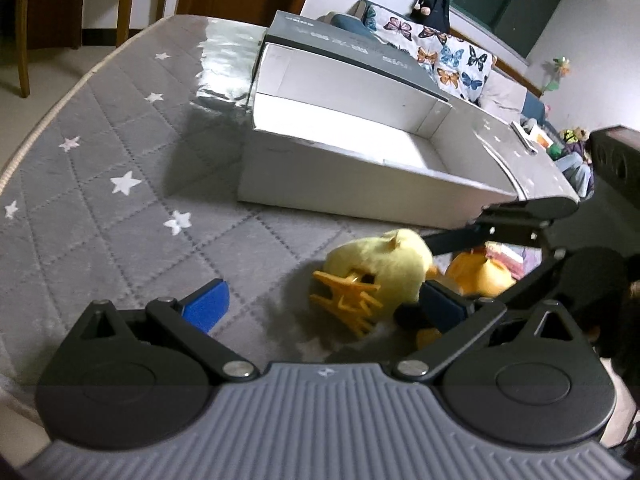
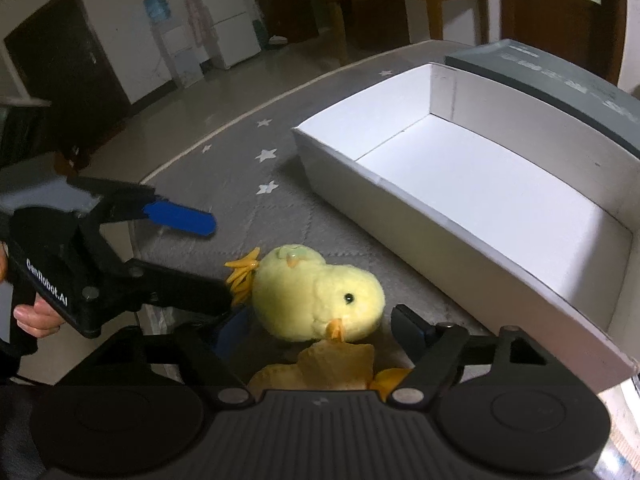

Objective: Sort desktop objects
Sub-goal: 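Grasp the yellow plush chick with the left gripper, then carry the chick into the white box and open the left gripper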

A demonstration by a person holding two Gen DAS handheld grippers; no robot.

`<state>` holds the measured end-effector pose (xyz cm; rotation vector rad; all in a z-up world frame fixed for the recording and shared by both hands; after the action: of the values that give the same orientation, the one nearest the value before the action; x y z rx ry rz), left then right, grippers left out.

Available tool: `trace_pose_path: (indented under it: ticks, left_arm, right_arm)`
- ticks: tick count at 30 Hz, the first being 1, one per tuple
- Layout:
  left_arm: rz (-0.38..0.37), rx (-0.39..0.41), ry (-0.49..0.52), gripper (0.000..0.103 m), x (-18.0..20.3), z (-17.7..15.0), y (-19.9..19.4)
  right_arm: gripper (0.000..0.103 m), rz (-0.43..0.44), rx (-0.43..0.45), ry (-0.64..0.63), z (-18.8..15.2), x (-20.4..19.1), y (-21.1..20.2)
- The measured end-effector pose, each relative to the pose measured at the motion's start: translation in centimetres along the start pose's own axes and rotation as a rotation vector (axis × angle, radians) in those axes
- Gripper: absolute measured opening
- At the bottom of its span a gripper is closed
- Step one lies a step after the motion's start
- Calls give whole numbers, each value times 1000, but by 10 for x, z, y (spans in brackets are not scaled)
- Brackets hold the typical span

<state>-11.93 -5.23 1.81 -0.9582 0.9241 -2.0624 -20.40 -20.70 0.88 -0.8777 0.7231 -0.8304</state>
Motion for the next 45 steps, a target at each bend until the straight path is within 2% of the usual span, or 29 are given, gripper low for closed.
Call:
trace_pose_path:
  ticks: [5,9,11,13,17,23,26,31,35,39,45]
  left_arm:
    - [-67,-15,-73,103,2,8,8]
    - [-74,-34,-97,102,6,11,19]
    - [-88,-50,-103,95,8,12,25]
    - [-103,-65,-106,92,11,13,32]
    - [-98,-67,-87,82,15,14,39]
    - [-91,-71,-104,71,13,15,38]
    - [-101,-74,-115,70,13,15,34]
    - [-99,-43,-90,70,22,17,17]
    - [-96,4,-48,70,35,27,-2]
    - [-86,56,16,70,49,49,-16]
    - [-67,112,80,70,68,94,-7]
  right_arm:
    - [72,-29,-7,-24,-3,-4,4]
    - [71,-39,0,-19,-3,-5,4]
    - [70,-47,6,-24,-5,-7,4]
    - [70,-54,13,-26,-6,-8,3]
    - [70,-68,27,-31,-7,-12,3]
    - [69,-80,53,-22,-10,-15,-3]
    - [68,-90,65,-23,-10,-17,-6]
    - [68,-123,93,-57,-12,-24,-21]
    - [68,-158,149,-84,-10,-31,-41]
    - [68,-199,224,-95,-3,-30,-64]
    - [68,-239,309,-27,18,4,-84]
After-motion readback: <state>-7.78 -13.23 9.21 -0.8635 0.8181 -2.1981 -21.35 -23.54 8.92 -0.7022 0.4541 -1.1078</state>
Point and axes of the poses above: each gripper's, at about its wrist camera, not at the fingertips, and y roughly the way its jaws point, x to its right, z to its top, the point moved 4 cm from there along y, roughly the way its jaws point, and after that the axes turned 11 degrees about -x, right-handed, at the moved point
